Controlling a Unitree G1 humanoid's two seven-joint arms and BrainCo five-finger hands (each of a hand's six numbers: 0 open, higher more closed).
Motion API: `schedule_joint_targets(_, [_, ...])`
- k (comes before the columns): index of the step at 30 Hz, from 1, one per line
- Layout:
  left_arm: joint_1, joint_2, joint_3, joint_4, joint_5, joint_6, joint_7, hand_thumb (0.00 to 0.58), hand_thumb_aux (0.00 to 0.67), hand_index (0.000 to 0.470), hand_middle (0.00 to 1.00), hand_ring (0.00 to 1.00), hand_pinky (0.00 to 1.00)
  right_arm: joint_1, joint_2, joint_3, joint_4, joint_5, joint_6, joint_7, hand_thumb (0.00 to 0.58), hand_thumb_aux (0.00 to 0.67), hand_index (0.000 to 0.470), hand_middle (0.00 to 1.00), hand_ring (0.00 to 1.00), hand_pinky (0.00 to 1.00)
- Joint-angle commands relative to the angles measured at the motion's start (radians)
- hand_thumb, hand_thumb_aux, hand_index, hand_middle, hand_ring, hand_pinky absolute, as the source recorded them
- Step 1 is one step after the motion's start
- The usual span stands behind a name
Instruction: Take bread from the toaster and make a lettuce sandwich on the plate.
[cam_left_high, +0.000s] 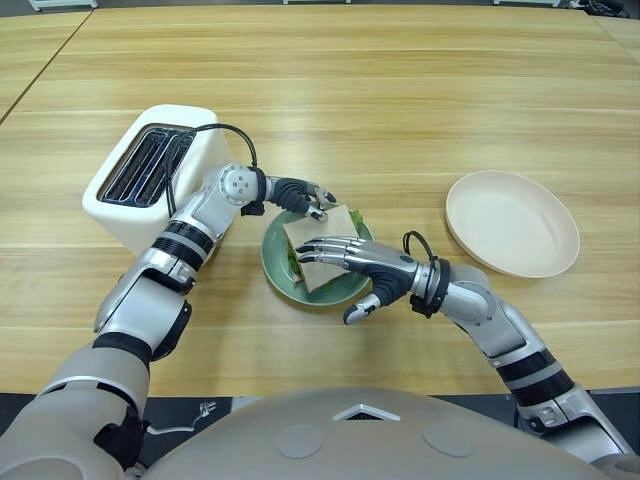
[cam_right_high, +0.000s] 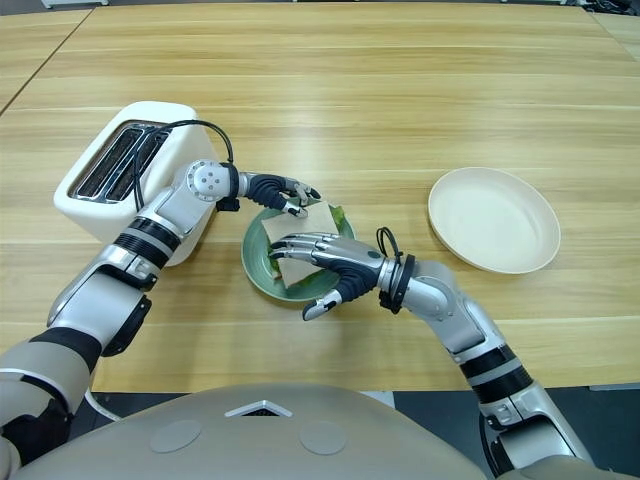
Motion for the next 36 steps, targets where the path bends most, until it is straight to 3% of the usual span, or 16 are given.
schedule_joint_targets(1, [-0.016,0.004,0.001,0.02,0.026,-0.005,0.004,0.58,0.67,0.47,0.0,0.0,0.0,0.029,-0.038,0.087,0.038,-0.055,0.013,0.083,0.0,0.0,0.0,0.0,0.0,0.0])
schedule_joint_targets(7, [-0.029,0.008,0.015,-0.008,0.059,-0.009,0.053,0.58,0.67,0.47,0.0,0.0,0.0,0.029,-0.059,0.14,0.095,-0.075,0.042,0.106,0.0,0.0,0.0,0.0,0.0,0.0])
schedule_joint_targets(8, [-0.032,0.014,0.022,-0.029,0.071,-0.007,0.074,0.487,0.402,0.282,0.0,0.0,0.0,0.02,-0.05,0.144,0.115,-0.076,0.044,0.097,0.0,0.0,0.0,0.0,0.0,0.0])
schedule_joint_targets(9, [-0.031,0.019,0.037,-0.064,0.071,0.0,0.091,0.018,0.011,0.007,0.0,0.0,0.0,0.007,-0.04,0.147,0.144,-0.088,0.043,0.079,0.0,0.0,0.0,0.0,0.0,0.0])
schedule_joint_targets(10, [-0.028,0.022,0.054,-0.105,0.063,0.012,0.099,0.0,0.0,0.0,0.0,0.0,0.0,-0.007,-0.025,0.148,0.176,-0.104,0.042,0.05,0.0,0.0,0.0,0.0,0.0,0.0])
schedule_joint_targets(14, [0.021,0.043,0.127,-0.302,0.015,0.088,0.095,0.0,0.0,0.0,0.0,0.0,0.0,-0.069,0.044,0.109,0.258,-0.148,0.004,-0.134,0.0,0.0,0.0,0.0,0.0,0.0])
schedule_joint_targets(18, [0.135,0.114,0.147,-0.494,-0.027,0.158,0.013,0.0,0.0,0.0,0.0,0.0,0.0,-0.115,0.121,0.009,0.246,-0.08,-0.109,-0.333,0.0,0.0,0.0,0.0,0.0,0.0])
schedule_joint_targets(19, [0.153,0.124,0.161,-0.532,-0.057,0.183,-0.008,0.0,0.0,0.0,0.19,0.19,0.19,-0.113,0.136,-0.015,0.219,-0.026,-0.137,-0.351,0.0,0.0,0.0,0.0,0.0,0.0])
schedule_joint_targets(20, [0.169,0.132,0.179,-0.57,-0.096,0.208,-0.033,0.441,0.342,0.24,1.0,1.0,1.0,-0.107,0.147,-0.034,0.179,0.056,-0.153,-0.35,0.04,0.024,0.017,0.0,0.0,0.0])
schedule_joint_targets(21, [0.18,0.138,0.199,-0.606,-0.136,0.233,-0.054,0.58,0.67,0.47,1.0,1.0,1.0,-0.099,0.154,-0.05,0.131,0.147,-0.158,-0.34,0.438,0.339,0.238,0.2,0.2,0.2])
schedule_joint_targets(22, [0.189,0.147,0.213,-0.635,-0.168,0.252,-0.075,0.58,0.67,0.47,1.0,1.0,1.0,-0.093,0.155,-0.058,0.09,0.22,-0.156,-0.324,0.572,0.591,0.415,0.54,0.54,0.54])
schedule_joint_targets(23, [0.201,0.161,0.224,-0.664,-0.199,0.265,-0.098,0.58,0.67,0.47,1.0,1.0,1.0,-0.085,0.147,-0.06,0.043,0.295,-0.139,-0.299,0.58,0.67,0.47,0.99,0.99,0.99])
schedule_joint_targets(30, [0.314,0.315,0.194,-0.805,-0.28,0.233,-0.285,0.58,0.67,0.47,1.0,1.0,1.0,-0.01,-0.002,-0.101,-0.153,0.569,-0.019,-0.079,0.58,0.67,0.47,1.0,1.0,1.0])
schedule_joint_targets(36, [0.393,0.416,0.076,-0.846,-0.199,0.182,-0.41,0.58,0.67,0.47,1.0,1.0,1.0,0.09,-0.165,-0.018,-0.104,0.378,0.033,0.131,0.58,0.67,0.47,1.0,1.0,1.0])
